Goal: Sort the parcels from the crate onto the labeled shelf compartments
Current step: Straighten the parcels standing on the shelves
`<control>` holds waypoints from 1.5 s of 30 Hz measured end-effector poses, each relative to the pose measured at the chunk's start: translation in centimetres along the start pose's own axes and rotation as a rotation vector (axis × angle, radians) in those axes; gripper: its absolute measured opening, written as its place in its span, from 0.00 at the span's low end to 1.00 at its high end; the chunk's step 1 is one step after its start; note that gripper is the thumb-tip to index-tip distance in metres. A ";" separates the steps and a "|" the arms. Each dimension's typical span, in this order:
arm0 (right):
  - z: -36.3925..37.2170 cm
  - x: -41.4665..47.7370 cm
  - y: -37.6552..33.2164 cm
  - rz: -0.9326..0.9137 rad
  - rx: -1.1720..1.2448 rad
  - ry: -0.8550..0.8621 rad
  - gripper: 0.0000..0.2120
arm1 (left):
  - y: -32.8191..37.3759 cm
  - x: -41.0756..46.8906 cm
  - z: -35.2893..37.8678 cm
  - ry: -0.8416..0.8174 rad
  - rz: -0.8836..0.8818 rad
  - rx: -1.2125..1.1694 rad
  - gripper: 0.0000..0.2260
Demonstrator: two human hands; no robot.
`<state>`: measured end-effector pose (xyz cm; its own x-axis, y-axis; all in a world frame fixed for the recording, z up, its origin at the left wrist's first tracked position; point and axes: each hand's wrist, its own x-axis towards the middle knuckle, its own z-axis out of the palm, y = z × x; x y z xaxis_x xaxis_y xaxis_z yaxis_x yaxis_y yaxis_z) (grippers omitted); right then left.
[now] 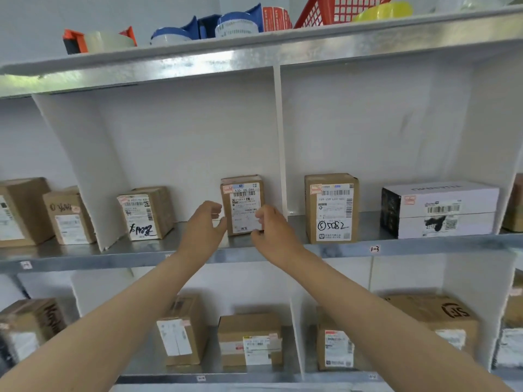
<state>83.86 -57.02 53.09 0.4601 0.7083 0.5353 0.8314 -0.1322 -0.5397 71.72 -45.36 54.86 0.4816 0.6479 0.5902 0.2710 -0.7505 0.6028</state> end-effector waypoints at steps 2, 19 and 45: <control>-1.8 -1.9 0.1 -0.016 0.007 0.046 0.14 | 1.8 -1.9 0.1 0.013 0.068 -0.048 0.09; -13.6 -5.9 9.6 0.317 -0.051 0.251 0.26 | 11.5 -7.9 8.3 -0.213 0.159 -0.097 0.19; -11.8 2.1 17.5 0.265 0.114 0.105 0.25 | 14.8 -0.9 17.1 -0.013 0.004 0.019 0.23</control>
<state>103.01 -66.00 52.43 0.6907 0.5830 0.4278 0.6409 -0.2196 -0.7355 89.52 -59.31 54.10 0.4935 0.6435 0.5851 0.2848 -0.7552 0.5903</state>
